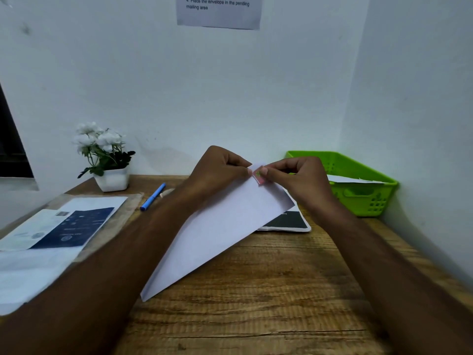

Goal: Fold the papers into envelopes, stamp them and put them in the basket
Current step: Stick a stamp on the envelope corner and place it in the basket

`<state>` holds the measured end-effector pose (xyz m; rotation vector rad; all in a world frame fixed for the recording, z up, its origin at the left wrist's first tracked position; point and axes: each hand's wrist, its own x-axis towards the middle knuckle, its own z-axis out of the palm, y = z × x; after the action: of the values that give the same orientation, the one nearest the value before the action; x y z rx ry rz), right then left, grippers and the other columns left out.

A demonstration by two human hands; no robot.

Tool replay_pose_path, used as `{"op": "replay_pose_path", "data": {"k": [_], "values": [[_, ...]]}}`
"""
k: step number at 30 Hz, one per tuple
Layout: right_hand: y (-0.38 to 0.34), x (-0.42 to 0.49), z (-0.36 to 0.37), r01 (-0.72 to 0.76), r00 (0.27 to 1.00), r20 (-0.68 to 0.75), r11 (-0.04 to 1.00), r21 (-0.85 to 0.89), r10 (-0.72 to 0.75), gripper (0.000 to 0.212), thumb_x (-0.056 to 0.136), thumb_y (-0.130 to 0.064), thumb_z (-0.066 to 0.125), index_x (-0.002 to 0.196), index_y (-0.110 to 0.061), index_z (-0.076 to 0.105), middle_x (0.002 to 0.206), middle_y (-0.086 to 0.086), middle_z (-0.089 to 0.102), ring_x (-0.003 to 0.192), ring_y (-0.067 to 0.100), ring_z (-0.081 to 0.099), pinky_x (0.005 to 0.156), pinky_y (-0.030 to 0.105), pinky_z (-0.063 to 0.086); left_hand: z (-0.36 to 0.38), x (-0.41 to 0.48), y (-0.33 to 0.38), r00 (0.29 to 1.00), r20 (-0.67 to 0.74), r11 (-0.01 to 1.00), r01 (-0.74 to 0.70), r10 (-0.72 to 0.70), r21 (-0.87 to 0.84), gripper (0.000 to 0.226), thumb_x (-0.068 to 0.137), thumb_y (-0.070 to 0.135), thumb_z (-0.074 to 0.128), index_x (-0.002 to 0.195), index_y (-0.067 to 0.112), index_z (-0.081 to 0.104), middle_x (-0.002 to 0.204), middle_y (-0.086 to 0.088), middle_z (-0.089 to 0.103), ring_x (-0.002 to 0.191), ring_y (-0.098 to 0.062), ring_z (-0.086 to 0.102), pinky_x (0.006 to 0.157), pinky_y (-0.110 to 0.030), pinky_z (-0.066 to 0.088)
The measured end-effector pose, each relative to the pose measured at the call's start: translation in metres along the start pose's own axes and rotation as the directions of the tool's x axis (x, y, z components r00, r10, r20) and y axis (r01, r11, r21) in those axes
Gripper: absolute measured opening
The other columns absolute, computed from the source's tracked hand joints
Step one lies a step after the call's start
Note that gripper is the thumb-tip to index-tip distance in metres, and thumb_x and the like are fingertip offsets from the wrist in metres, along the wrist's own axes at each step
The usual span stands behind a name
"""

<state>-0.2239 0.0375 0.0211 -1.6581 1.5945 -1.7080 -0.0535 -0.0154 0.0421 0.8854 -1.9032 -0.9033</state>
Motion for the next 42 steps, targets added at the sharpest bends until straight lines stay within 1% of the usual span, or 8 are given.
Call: {"op": "replay_pose_path", "data": {"k": [5, 10, 14, 20, 25, 29, 35, 42], "values": [[0.000, -0.001, 0.002, -0.013, 1.000, -0.021, 1.000, 0.002, 0.014, 0.009, 0.074, -0.027, 0.082, 0.077, -0.019, 0.080, 0.073, -0.004, 0.075, 0.079, 0.011, 0.071, 0.080, 0.038, 0.055, 0.001, -0.001, 0.000, 1.000, 0.010, 1.000, 0.002, -0.002, 0.003, 0.011, 0.079, 0.009, 0.068, 0.079, 0.015, 0.077, 0.081, -0.005, 0.075, 0.067, -0.008, 0.064, 0.065, -0.023, 0.048], [-0.003, -0.002, 0.003, -0.016, 0.999, -0.043, 1.000, 0.000, 0.016, 0.009, 0.075, -0.029, 0.081, 0.074, -0.020, 0.080, 0.070, -0.007, 0.074, 0.073, 0.002, 0.067, 0.070, 0.027, 0.049, 0.002, 0.000, 0.000, 0.999, -0.010, 0.999, -0.031, 0.031, 0.029, 0.017, 0.081, 0.012, 0.067, 0.071, 0.023, 0.076, 0.079, 0.000, 0.075, 0.064, -0.001, 0.062, 0.058, -0.015, 0.046], [-0.004, -0.004, 0.005, 0.006, 0.999, -0.052, 1.000, -0.011, -0.007, 0.010, 0.076, -0.030, 0.080, 0.072, -0.021, 0.080, 0.069, -0.006, 0.074, 0.077, 0.009, 0.070, 0.076, 0.034, 0.054, 0.002, 0.002, -0.001, 0.997, -0.003, 0.997, -0.074, 0.074, 0.035, 0.008, 0.080, 0.025, 0.075, 0.076, 0.019, 0.078, 0.074, 0.000, 0.074, 0.064, -0.001, 0.061, 0.059, -0.016, 0.044], [-0.004, -0.004, 0.006, -0.003, 0.998, -0.056, 0.999, -0.041, 0.000, 0.011, 0.074, -0.034, 0.082, 0.073, -0.023, 0.080, 0.071, -0.007, 0.075, 0.079, 0.010, 0.071, 0.080, 0.044, 0.057, 0.004, 0.006, -0.005, 0.989, -0.012, 0.985, -0.144, 0.145, 0.092, 0.010, 0.081, 0.024, 0.074, 0.079, 0.016, 0.079, 0.071, 0.005, 0.074, 0.061, 0.003, 0.058, 0.058, -0.015, 0.043], [-0.005, -0.005, 0.005, -0.020, 0.999, -0.042, 1.000, -0.020, 0.019, 0.022, 0.064, -0.044, 0.086, 0.074, -0.025, 0.080, 0.072, -0.006, 0.075, 0.081, 0.011, 0.072, 0.081, 0.049, 0.057, 0.004, 0.008, -0.008, 0.966, -0.022, 0.942, -0.247, 0.259, 0.225, 0.010, 0.083, 0.021, 0.071, 0.079, 0.016, 0.078, 0.073, 0.001, 0.074, 0.064, -0.004, 0.062, 0.062, -0.025, 0.048], [-0.006, -0.005, 0.005, -0.022, 0.999, -0.040, 1.000, 0.000, 0.022, 0.030, 0.059, -0.049, 0.087, 0.074, -0.025, 0.079, 0.071, -0.004, 0.075, 0.081, 0.012, 0.073, 0.082, 0.050, 0.057, 0.006, 0.007, -0.008, 0.947, -0.022, 0.911, -0.301, 0.320, 0.282, 0.024, 0.076, 0.035, 0.061, 0.078, 0.018, 0.078, 0.072, 0.000, 0.074, 0.068, -0.010, 0.065, 0.063, -0.026, 0.047], [-0.003, -0.002, 0.002, -0.058, 0.995, -0.082, 0.998, 0.037, 0.061, 0.049, 0.046, -0.054, 0.087, 0.076, -0.020, 0.070, 0.062, 0.001, 0.072, 0.069, 0.016, 0.072, 0.067, 0.038, 0.052, 0.006, 0.010, -0.009, 0.944, -0.034, 0.908, -0.305, 0.328, 0.288, 0.014, 0.082, 0.026, 0.069, 0.079, 0.017, 0.079, 0.072, 0.000, 0.074, 0.069, -0.015, 0.066, 0.064, -0.030, 0.047], [-0.007, -0.004, -0.001, -0.117, 0.992, -0.026, 0.985, 0.128, 0.121, 0.026, 0.067, -0.022, 0.088, 0.080, -0.009, 0.070, 0.062, 0.013, 0.067, 0.047, 0.003, 0.056, 0.049, 0.015, 0.039, 0.006, 0.011, -0.011, 0.946, -0.042, 0.924, -0.305, 0.322, 0.231, 0.024, 0.077, 0.034, 0.062, 0.077, 0.016, 0.079, 0.070, 0.000, 0.073, 0.065, -0.006, 0.061, 0.062, -0.026, 0.046]]}}
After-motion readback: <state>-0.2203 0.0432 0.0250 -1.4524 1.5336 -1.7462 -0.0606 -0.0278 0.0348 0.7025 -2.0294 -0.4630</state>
